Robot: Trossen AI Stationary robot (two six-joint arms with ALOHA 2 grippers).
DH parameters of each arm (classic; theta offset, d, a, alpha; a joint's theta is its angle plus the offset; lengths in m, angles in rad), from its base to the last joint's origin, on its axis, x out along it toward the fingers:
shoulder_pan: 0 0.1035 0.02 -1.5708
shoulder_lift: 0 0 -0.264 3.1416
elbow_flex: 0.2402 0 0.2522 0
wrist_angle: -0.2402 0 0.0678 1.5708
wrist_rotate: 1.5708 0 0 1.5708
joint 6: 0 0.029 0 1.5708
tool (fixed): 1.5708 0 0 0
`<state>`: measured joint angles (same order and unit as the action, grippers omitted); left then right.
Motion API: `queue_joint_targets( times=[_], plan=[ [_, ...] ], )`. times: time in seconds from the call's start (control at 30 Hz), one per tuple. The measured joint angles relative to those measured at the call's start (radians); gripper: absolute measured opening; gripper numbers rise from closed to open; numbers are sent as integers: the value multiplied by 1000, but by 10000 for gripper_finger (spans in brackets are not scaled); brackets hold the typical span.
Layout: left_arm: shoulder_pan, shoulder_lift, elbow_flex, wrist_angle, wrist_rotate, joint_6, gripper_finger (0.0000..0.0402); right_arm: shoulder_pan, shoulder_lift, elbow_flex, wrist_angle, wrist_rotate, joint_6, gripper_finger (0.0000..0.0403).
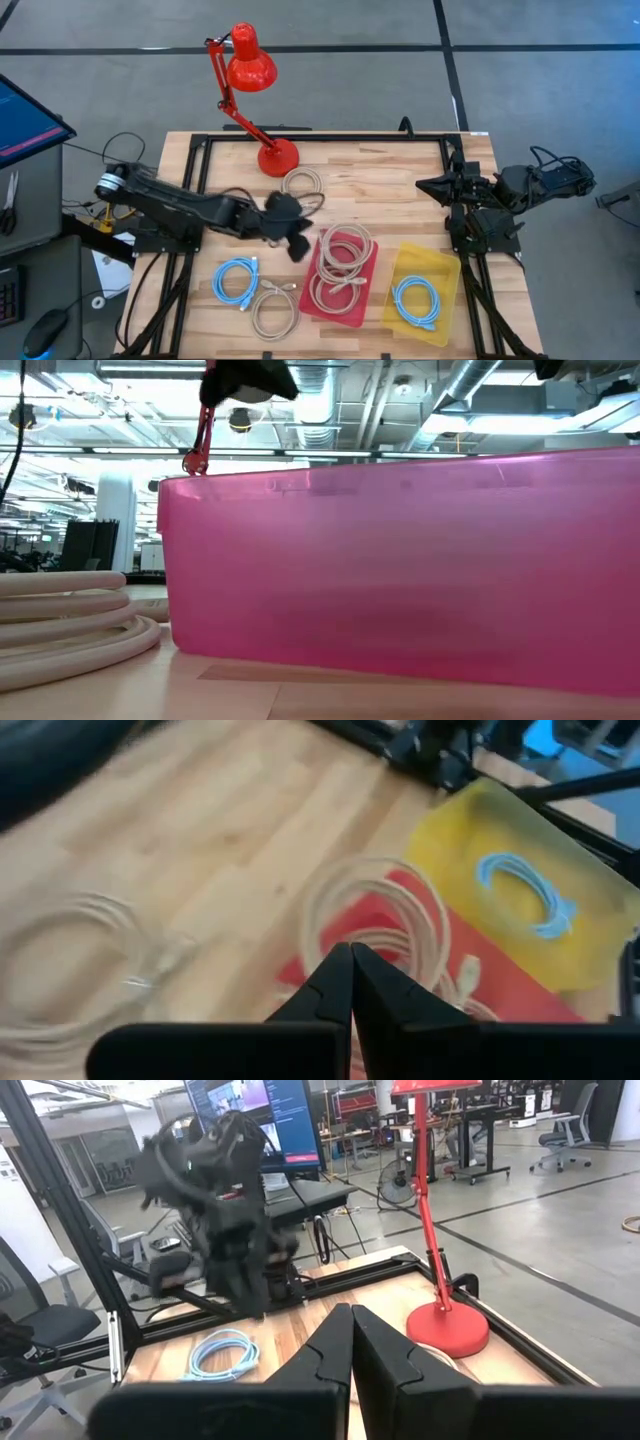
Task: Sort HDMI cables
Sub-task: Put the brown HDMI cable into the pink bin
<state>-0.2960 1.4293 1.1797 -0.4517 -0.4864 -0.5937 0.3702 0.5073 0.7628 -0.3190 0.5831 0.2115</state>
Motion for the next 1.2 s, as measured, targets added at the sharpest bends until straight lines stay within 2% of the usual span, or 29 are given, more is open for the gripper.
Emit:
queue_joint_targets(
  times=[0.17,0.3,0.67,0.8,0.97,1.2],
  plan=[
    [21,-134,0,-157,-23,81,4,0,0,0,-1,0,0,0],
    [55,-193,1,-215,-27,211,4,0,0,0,-8,0,0,0],
    [174,-140,0,-266,-12,665,18,0,0,0,-15,44,0,0],
    [215,-109,-16,-260,-14,779,42,0,0,0,-26,46,26,0],
    [252,-52,-46,-262,-5,800,95,0,0,0,-58,46,59,0],
    [305,45,-85,-203,178,800,162,0,0,0,-74,50,78,0]
  ],
)
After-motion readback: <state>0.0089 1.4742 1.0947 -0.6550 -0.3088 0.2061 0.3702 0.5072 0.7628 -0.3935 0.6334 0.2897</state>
